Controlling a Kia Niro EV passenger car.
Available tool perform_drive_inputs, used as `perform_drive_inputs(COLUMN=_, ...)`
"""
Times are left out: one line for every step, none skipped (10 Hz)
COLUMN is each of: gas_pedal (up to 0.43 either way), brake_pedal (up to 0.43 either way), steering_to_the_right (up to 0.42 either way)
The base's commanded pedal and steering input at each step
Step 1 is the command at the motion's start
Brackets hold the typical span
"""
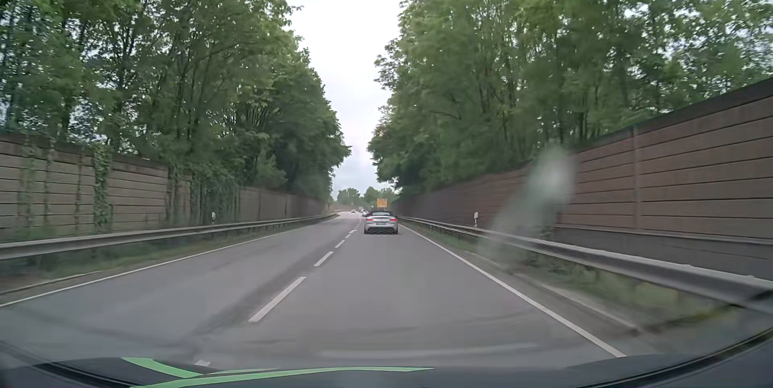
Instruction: Follow the waypoints while adhering to traffic rules and regulations
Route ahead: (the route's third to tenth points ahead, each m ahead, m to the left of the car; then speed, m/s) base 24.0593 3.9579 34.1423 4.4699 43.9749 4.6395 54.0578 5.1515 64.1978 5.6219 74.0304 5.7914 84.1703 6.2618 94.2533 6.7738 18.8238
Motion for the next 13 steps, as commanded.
perform_drive_inputs(gas_pedal=0.039, brake_pedal=0.0, steering_to_the_right=-0.001)
perform_drive_inputs(gas_pedal=0.039, brake_pedal=0.0, steering_to_the_right=-0.001)
perform_drive_inputs(gas_pedal=0.039, brake_pedal=0.0, steering_to_the_right=0.0)
perform_drive_inputs(gas_pedal=0.039, brake_pedal=0.0, steering_to_the_right=-0.001)
perform_drive_inputs(gas_pedal=0.039, brake_pedal=0.0, steering_to_the_right=-0.001)
perform_drive_inputs(gas_pedal=0.039, brake_pedal=0.0, steering_to_the_right=-0.001)
perform_drive_inputs(gas_pedal=0.039, brake_pedal=0.0, steering_to_the_right=-0.001)
perform_drive_inputs(gas_pedal=0.039, brake_pedal=0.0, steering_to_the_right=-0.001)
perform_drive_inputs(gas_pedal=0.039, brake_pedal=0.0, steering_to_the_right=-0.001)
perform_drive_inputs(gas_pedal=0.039, brake_pedal=0.0, steering_to_the_right=-0.001)
perform_drive_inputs(gas_pedal=0.039, brake_pedal=0.0, steering_to_the_right=-0.001)
perform_drive_inputs(gas_pedal=0.039, brake_pedal=0.0, steering_to_the_right=-0.001)
perform_drive_inputs(gas_pedal=0.039, brake_pedal=0.0, steering_to_the_right=-0.001)
